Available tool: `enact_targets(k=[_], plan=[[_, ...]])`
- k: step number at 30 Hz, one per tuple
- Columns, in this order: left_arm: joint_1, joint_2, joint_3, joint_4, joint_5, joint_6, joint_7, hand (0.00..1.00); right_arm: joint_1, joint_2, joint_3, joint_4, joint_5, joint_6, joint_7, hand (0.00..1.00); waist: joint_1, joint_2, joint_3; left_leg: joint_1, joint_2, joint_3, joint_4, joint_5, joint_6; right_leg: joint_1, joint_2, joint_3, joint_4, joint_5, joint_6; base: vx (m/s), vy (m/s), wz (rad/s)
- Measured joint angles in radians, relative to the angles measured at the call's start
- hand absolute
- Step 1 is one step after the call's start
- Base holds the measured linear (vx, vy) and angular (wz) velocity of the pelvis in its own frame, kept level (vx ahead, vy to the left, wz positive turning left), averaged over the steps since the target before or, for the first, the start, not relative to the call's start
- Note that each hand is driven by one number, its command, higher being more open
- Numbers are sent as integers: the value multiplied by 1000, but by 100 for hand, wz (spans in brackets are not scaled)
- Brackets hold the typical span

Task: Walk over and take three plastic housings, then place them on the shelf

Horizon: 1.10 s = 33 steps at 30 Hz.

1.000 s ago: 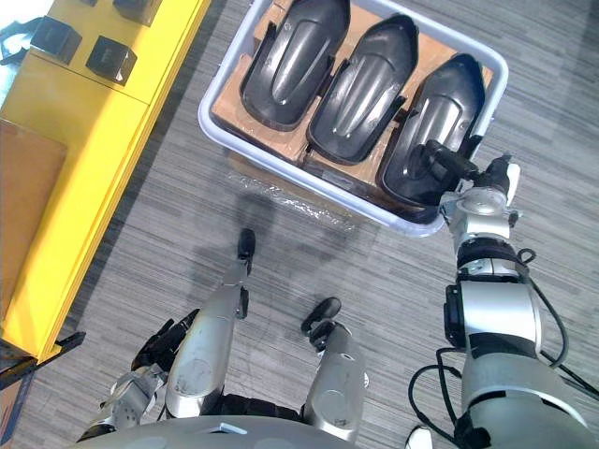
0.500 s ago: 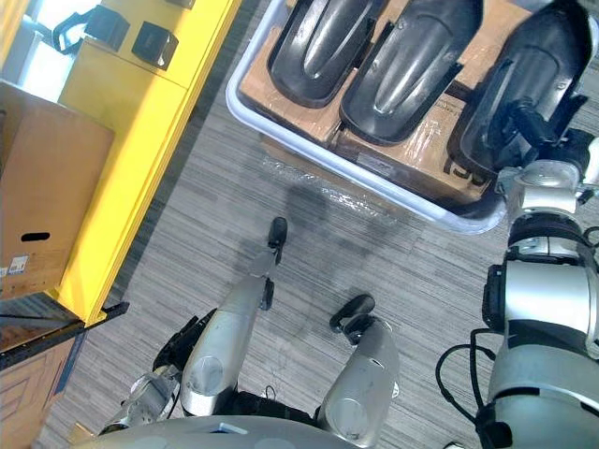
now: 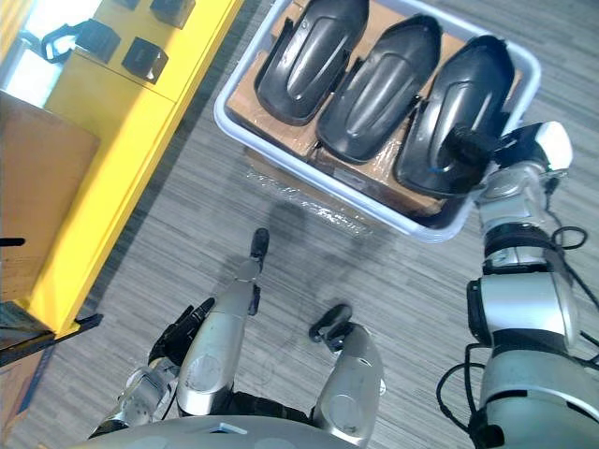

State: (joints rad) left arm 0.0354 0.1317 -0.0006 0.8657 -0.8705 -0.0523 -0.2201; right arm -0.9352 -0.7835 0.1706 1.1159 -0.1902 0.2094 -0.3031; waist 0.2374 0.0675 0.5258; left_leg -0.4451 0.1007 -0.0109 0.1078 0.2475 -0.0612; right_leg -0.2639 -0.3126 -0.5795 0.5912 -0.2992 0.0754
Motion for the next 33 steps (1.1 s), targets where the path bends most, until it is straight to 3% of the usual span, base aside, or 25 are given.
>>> enact_targets(k=[4, 11, 15, 18, 23, 27, 33], plan=[[18, 37, 42, -13, 5, 15, 27, 100, 98, 42, -3, -77, -1, -4, 10, 0, -7, -69, 0, 98, 13, 21, -82, 14, -6, 76, 25, 3, -67, 17, 8, 69, -61, -10], [49, 60, 77, -44, 17, 14, 28, 100, 206, 78, -75, -200, -40, -10, 5, 0, -30, -118, -12, 231, 16, 60, -178, 27, -5, 189, 56, 12, -182, 54, 28, 72, -38, -10], [53, 78, 95, -75, 16, 10, 21, 100, 294, 157, -106, -293, -44, -1, -37, 0, -52, -166, -50, 268, 16, 88, -190, 20, -4, 248, 74, 11, -262, 85, 39, 94, -40, -7], [58, 71, 95, -181, 8, 8, 20, 100, 341, 190, -146, -360, -81, 3, -65, 0, -56, -169, -80, 302, 17, 117, -191, 10, 2, 302, 89, 18, -336, 122, 47, 30, -16, -14], [90, 62, 96, -355, -62, 10, 19, 100, 416, 253, -161, -513, -166, -1, -77, 0, -73, -168, -187, 356, 14, 172, -197, -41, 10, 375, 105, 42, -457, 184, 61, 8, 4, -21], [84, 52, 94, -410, -119, 20, 22, 100, 434, 296, -160, -540, -201, -3, -77, 0, -75, -168, -241, 388, 8, 199, -197, -54, 9, 416, 108, 60, -513, 213, 66, 25, 0, -17], [51, 40, 43, -485, -152, 111, 39, 100, 457, 335, -144, -540, -239, -4, -75, 0, -80, -157, -273, 410, 6, 201, -197, -56, 10, 449, 113, 62, -544, 244, 61, -7, 0, -1]])
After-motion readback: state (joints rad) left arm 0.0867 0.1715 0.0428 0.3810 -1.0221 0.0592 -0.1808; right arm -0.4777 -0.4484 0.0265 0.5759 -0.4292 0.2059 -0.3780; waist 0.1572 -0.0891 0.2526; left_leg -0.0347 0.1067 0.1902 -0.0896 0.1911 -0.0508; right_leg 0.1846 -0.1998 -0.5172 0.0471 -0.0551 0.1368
